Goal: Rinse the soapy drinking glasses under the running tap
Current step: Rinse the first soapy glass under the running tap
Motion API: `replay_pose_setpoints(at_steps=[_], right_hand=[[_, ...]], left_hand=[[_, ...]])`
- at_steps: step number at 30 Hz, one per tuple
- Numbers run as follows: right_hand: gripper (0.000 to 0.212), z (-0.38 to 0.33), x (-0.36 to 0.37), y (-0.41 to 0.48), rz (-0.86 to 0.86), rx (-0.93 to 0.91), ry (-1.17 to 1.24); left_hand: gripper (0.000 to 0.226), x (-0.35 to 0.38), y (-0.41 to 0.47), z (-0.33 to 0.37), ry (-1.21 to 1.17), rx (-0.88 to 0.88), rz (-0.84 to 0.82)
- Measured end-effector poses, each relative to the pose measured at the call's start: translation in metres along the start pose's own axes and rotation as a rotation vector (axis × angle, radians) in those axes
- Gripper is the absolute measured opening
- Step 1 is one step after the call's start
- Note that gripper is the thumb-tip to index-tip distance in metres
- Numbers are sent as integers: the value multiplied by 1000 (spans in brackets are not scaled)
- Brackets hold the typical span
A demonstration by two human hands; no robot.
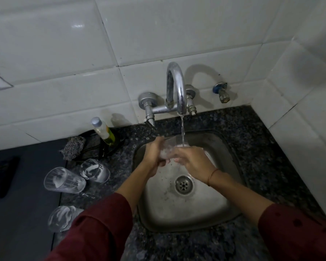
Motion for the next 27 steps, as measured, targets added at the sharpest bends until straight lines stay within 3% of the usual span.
replay_pose_setpoints(at_steps=[3,4,5,7,9,10,12,15,17,20,22,25,27], right_hand=[[19,-7,7,6,185,360,569],[20,-10,7,9,189,427,753],[21,-11,6,8,159,416,791],[21,-12,3,6,78,201,448],[20,-7,0,3,-31,6,3],[20,-5,0,3,-28,-6,-64],[20,-8,4,6,67,112,127],[17,-13,1,8,161,400,700],[20,-10,-3,3,64,285,544],[22,-8,-9,-1,-38,78,113],[20,-8,-5,0,42,109,137],[17,-12,-1,4,173,325,541],[20,-10,-1,0,123,255,510]], left_hand=[[22,6,-2,-1,-17,256,104],[23,9,-4,-2,12,302,133],[27,10,-4,-3,31,312,170],[33,4,2,-2,7,189,238],[35,-2,7,0,-29,4,144],[38,-4,8,-1,-29,-22,84],[32,2,2,-1,-61,100,74],[27,11,-7,-3,-8,269,112],[36,9,-6,-4,65,199,144],[37,6,-1,0,55,-31,52],[37,11,-2,1,-24,59,44],[34,19,-7,-1,-11,306,98],[41,15,-7,1,47,271,140]])
Point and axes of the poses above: each hand's wrist, its own y-axis towards the middle knuckle, its own x-axis out of the palm, z = x × y, the point moved 1 cm from there along y, towards the middle knuckle
